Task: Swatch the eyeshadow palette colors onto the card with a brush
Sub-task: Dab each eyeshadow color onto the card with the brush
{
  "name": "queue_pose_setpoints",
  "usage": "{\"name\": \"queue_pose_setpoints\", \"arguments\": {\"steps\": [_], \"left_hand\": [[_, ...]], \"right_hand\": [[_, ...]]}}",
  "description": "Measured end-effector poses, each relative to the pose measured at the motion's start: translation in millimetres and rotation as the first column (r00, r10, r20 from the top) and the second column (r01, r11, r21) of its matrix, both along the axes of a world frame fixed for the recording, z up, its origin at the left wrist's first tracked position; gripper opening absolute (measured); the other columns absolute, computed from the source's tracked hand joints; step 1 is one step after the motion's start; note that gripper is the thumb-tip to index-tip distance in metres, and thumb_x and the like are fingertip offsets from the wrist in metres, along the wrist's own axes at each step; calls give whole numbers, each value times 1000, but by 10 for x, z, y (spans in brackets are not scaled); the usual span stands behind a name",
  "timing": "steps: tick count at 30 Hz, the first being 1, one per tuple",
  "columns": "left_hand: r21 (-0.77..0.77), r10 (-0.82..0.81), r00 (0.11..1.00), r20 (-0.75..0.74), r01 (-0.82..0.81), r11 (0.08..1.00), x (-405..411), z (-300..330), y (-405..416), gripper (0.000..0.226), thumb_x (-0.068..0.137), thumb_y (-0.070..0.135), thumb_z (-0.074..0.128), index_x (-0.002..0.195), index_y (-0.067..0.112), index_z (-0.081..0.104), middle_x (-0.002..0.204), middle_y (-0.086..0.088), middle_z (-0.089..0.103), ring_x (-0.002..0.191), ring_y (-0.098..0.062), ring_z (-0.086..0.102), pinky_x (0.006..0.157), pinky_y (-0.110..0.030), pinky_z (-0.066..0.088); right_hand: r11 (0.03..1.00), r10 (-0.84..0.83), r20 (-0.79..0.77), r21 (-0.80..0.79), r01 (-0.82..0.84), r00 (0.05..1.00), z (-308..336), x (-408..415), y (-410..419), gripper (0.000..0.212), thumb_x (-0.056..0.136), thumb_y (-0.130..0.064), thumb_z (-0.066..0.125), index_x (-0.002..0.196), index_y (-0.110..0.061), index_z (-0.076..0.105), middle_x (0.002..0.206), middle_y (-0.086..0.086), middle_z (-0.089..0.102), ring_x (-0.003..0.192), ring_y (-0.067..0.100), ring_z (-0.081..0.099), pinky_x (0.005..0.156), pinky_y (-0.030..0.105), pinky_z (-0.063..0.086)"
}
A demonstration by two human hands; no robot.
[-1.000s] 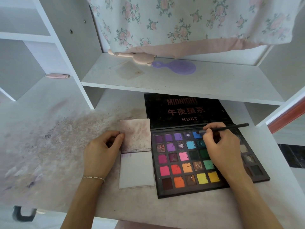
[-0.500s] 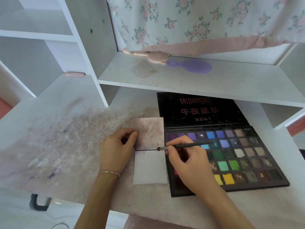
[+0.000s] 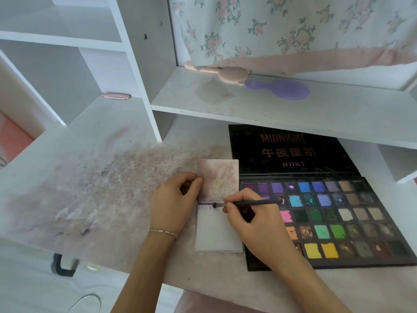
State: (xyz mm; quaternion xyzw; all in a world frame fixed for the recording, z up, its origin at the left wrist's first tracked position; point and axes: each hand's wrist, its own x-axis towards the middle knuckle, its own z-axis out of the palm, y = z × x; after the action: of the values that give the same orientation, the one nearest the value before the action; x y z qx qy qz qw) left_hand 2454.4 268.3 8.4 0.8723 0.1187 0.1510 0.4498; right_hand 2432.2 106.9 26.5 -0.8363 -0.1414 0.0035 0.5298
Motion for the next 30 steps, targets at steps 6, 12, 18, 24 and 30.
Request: {"name": "queue_pose_setpoints", "arguments": {"steps": [6,12,18,24,30], "left_hand": [[2,-3,1000,-5,3,1000,4,-6,2,6,80,26,65,78,26,70,66,17,62,65,-1,59,65,-22,48],[3,-1,1000,-13,1,1000,4,1,-5,6,80,26,64,79,26,70,67,14,63,67,-5,60,66,-25,48],[3,-3,1000,-13,3,1000,7,0,-4,6,81,26,64,80,25,70,66,17,61,65,-1,58,65,-23,47],[10,-13,1000,-10,13,1000,-2,1,-1,6,81,25,64,80,26,70,67,17,62,65,2,58,64,-17,45],[20,-15,1000,-3,15,1000,-1,-2,-1,7,81,26,63,80,26,70,68,16,63,67,1,58,64,-18,45]], "right_hand": [[999,15,-9,-38,-15,1000,6,0,5,24,83,-12,59,79,-35,55,77,-12,61,79,0,57,68,12,48],[999,7,-10,-52,-7,1000,8,9,10,16,84,-13,58,82,-29,57,78,-13,61,80,0,57,69,14,49],[998,18,-3,-64,-18,1000,6,4,8,16,84,-10,58,81,-26,58,76,-12,60,81,0,56,66,9,46],[997,4,-10,-71,-5,1000,12,6,13,15,84,-12,58,82,-27,57,75,-18,57,80,-2,55,64,8,44],[997,-5,-23,-80,3,1000,14,10,18,14,85,-13,58,82,-27,57,76,-17,58,81,-2,54,64,7,44]]}}
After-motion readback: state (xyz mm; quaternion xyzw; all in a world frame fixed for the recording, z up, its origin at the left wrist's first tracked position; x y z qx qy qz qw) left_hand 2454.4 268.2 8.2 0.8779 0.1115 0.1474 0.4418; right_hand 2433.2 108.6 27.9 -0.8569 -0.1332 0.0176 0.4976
